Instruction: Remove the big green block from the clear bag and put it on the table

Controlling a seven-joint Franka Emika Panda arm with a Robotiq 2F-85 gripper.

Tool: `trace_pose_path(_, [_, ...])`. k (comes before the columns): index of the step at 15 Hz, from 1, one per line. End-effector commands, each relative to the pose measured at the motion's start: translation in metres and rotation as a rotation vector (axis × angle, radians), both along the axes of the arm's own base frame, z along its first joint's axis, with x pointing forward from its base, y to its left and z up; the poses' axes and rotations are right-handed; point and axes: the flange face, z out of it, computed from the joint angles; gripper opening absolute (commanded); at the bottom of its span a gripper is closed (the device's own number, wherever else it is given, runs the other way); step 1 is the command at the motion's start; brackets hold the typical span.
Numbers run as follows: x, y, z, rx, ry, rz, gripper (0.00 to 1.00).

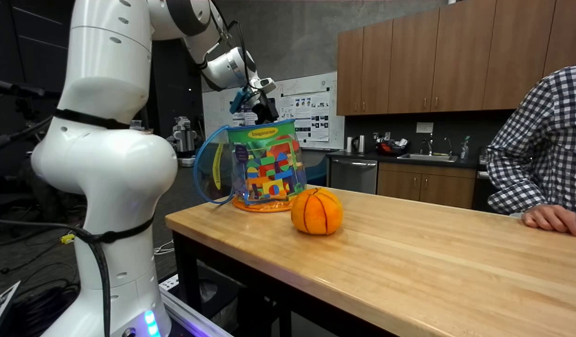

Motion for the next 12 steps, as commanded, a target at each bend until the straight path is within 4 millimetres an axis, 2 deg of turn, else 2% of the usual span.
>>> trace_pose_path(1, [-0.008, -0.002, 0.001, -0.018, -0.006, -0.016, 0.44])
trace_pose_path(3, [-0.008, -0.001, 0.000, -0.015, -0.009, -0.011, 0.28])
trace_pose_path(5, [-0.008, 0.001, 0.003, -0.012, -0.015, -0.002, 0.17])
trace_pose_path(9, [-0.015, 0.002, 0.020, 0.005, -0.030, 0.077, 0.17])
trace_pose_path(12, [-0.023, -0.001, 0.047, 0.007, -0.072, 0.165, 0.17])
